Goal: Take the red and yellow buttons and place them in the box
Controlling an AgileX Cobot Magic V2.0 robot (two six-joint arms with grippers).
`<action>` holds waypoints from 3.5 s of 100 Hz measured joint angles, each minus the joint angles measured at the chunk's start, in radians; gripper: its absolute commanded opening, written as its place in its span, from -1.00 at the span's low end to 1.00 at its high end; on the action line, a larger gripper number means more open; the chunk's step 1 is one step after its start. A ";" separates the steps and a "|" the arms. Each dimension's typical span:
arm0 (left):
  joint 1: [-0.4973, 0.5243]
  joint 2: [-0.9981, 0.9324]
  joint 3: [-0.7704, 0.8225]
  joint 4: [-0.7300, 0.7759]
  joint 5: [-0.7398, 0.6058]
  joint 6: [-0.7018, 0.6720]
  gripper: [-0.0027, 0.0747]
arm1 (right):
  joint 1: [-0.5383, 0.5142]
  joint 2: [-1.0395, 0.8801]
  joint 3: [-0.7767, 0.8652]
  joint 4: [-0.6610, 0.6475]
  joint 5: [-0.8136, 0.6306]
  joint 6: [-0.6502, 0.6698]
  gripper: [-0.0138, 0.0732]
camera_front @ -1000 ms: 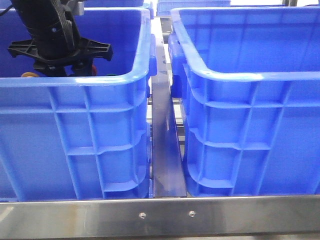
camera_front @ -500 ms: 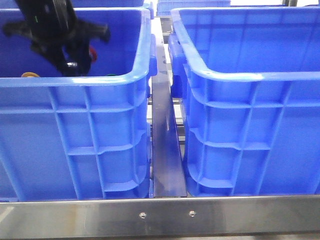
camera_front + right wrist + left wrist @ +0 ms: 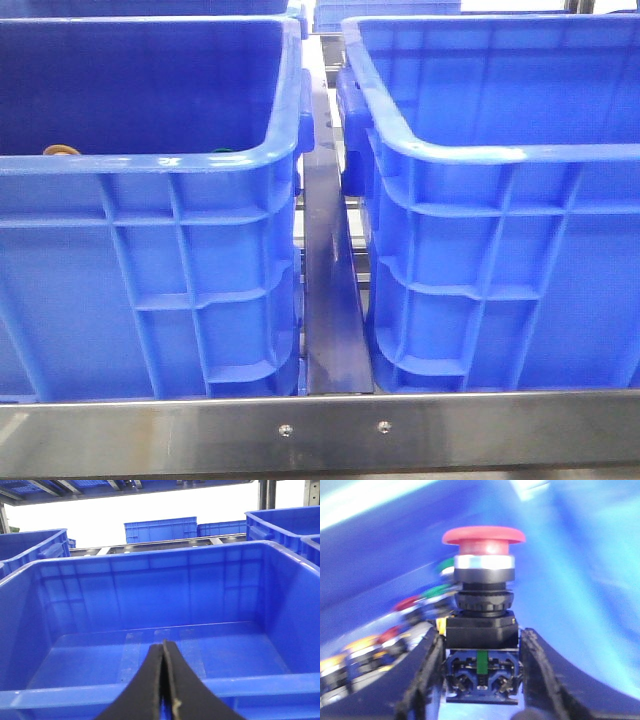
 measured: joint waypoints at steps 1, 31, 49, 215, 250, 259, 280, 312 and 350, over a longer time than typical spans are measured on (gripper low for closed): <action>-0.009 -0.003 0.000 0.000 0.001 0.000 -0.98 | 0.000 0.000 0.000 0.000 -0.002 0.000 -0.84; -0.206 -0.056 0.074 -0.012 -0.059 0.011 -0.98 | 0.000 0.000 0.000 0.000 -0.079 0.000 -0.84; -0.294 -0.056 0.130 -0.032 -0.133 0.013 -0.98 | 0.000 0.000 -0.055 0.000 -0.009 0.023 -0.84; -0.369 -0.056 0.135 -0.035 -0.189 0.013 -0.98 | 0.004 0.770 -0.756 1.225 0.856 -0.608 0.58; -0.369 -0.056 0.135 -0.035 -0.189 0.013 -0.98 | 0.084 1.068 -0.844 1.467 0.948 -0.853 0.58; -0.369 -0.056 0.135 -0.035 -0.189 0.013 -0.98 | 0.123 1.116 -0.878 1.470 0.948 -0.861 0.58; -0.369 -0.056 0.135 -0.035 -0.189 0.013 -0.98 | 0.176 1.183 -0.897 1.475 0.944 -0.865 0.31; -0.369 -0.056 0.135 -0.035 -0.193 0.013 -0.92 | 0.181 1.189 -0.897 1.467 0.939 -0.867 -0.34; -0.369 -0.056 0.135 -0.035 -0.196 0.013 0.50 | 0.181 1.189 -0.897 1.467 0.920 -0.894 -0.34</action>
